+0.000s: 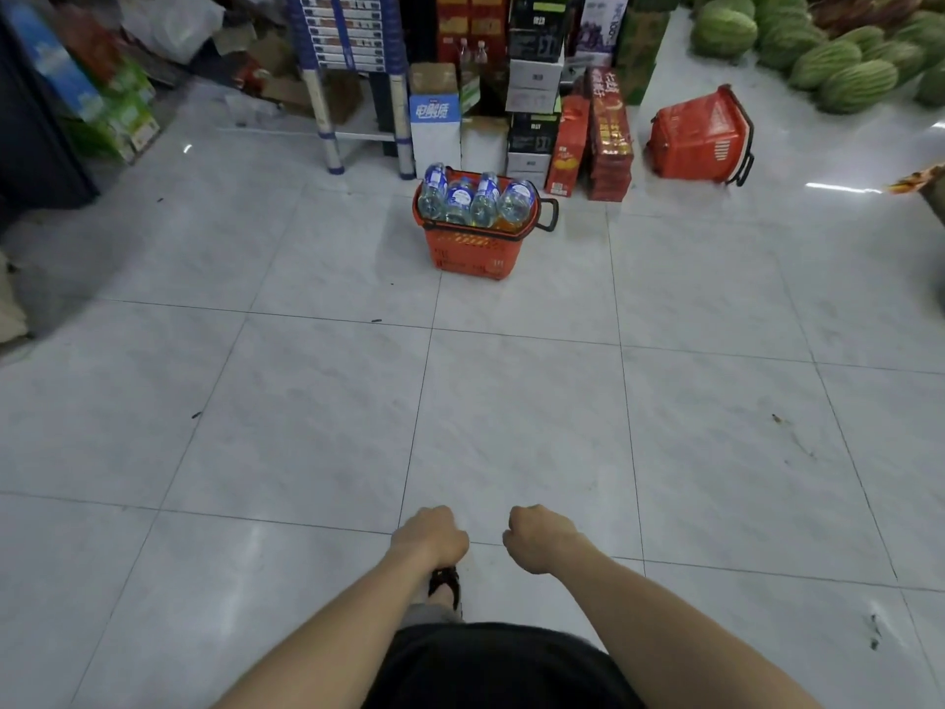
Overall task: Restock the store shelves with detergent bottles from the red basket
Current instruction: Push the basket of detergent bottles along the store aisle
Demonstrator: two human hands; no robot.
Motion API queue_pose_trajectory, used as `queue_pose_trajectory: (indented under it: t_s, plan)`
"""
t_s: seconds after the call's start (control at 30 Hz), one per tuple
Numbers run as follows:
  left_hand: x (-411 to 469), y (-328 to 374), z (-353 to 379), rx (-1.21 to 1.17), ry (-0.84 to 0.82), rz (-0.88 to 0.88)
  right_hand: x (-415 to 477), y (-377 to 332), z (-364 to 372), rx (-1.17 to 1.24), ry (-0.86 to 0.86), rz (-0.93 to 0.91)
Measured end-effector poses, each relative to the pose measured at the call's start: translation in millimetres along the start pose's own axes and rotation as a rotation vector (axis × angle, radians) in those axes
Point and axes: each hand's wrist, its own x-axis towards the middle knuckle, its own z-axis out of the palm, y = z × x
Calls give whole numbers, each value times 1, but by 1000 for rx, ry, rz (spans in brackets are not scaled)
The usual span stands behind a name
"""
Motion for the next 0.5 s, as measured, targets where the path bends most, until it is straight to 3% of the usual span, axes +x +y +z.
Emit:
queue_pose_trajectory:
  t_s: [0.5]
  plan:
    - [130, 24, -154, 107, -85, 3, 126, -40, -143, 28, -37, 55]
